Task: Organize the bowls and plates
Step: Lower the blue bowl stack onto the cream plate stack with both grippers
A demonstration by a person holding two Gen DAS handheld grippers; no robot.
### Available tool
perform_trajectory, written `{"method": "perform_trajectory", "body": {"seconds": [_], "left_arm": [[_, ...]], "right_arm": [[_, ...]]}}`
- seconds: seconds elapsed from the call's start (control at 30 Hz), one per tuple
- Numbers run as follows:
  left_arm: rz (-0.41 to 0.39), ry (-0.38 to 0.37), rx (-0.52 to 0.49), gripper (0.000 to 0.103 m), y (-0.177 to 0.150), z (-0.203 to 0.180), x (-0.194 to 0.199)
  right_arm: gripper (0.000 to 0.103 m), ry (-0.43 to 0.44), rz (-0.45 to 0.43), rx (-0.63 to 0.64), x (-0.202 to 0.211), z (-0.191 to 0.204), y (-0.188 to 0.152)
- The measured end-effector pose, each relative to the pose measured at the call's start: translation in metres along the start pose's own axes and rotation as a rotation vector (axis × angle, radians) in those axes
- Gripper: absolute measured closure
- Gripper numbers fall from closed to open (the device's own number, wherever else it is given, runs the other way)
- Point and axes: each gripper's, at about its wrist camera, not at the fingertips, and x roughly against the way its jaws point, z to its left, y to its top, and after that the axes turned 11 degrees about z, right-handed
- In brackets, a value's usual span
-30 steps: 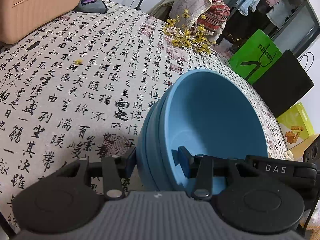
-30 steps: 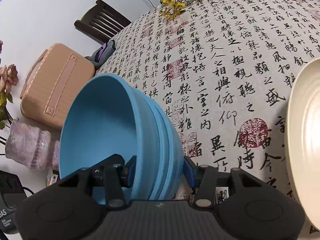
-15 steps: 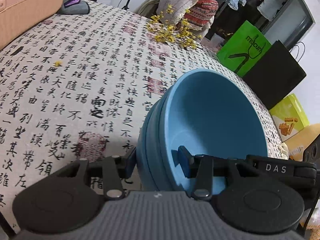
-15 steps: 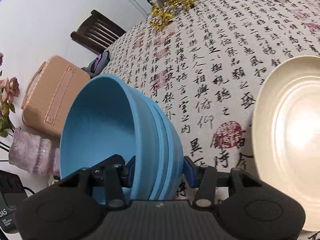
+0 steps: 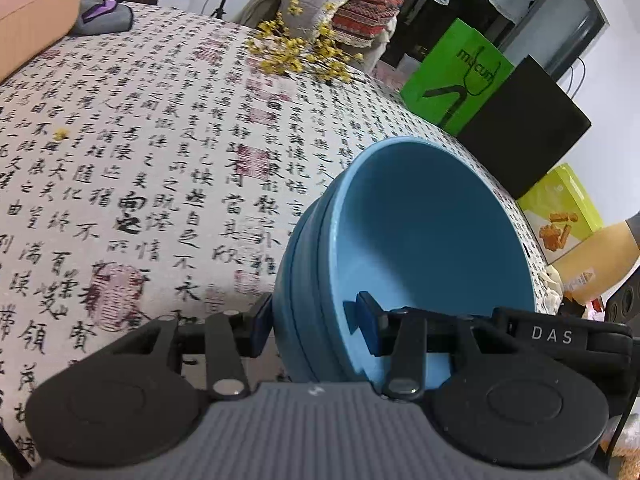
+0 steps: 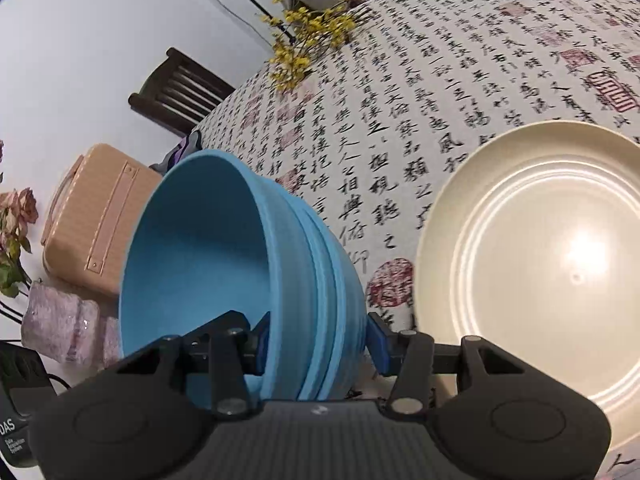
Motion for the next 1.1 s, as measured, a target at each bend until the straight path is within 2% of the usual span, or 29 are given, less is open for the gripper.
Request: {"method": "perform_trajectory", "body": {"seconds": [0.4,1.1], "left_arm": [[0.019,-0.025,-0.075,0.058,0.002,-0.037,-0.017],[0.053,-0.071,-0.155,0.058,0.003,-0.080,-0.035]], "right_arm": [[0.056,-0.009,-0.059,-0.052,0.026,-0.028,-0.002],[0.056,-0.032,-0.130,-0.108,0.060,-0.060,-0.008]]}}
